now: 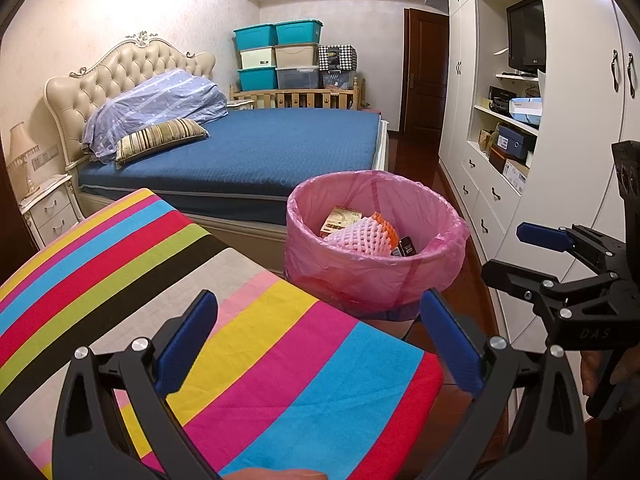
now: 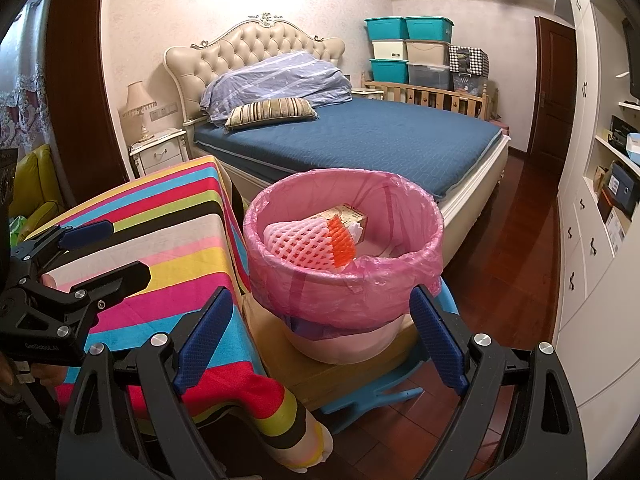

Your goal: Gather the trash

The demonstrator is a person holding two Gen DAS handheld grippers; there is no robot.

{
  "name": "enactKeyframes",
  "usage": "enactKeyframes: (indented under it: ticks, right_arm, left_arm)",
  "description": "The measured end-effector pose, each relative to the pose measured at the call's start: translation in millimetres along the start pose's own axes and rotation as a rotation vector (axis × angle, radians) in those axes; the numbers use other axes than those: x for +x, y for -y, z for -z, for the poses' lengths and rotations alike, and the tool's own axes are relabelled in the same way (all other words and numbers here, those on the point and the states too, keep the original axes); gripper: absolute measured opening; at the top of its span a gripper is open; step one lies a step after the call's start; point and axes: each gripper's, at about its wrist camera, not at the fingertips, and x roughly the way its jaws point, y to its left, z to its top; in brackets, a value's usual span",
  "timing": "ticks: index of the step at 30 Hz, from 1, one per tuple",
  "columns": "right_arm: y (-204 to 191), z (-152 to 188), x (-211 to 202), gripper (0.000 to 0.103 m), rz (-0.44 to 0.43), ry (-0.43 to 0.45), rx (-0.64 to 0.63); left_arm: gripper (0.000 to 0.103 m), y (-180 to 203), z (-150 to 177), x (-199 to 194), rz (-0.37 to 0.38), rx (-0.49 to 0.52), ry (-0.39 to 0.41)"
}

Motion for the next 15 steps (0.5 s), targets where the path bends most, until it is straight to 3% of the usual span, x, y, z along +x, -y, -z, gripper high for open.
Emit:
enactKeyframes:
  ticks: [15]
  right_arm:
    - [-0.6,0.5,0.5,0.084,-0.002,0.002,-0.001]
  left_arm:
    - [0.098,0.6,0.6,0.1,0.002,-0.001,0.0]
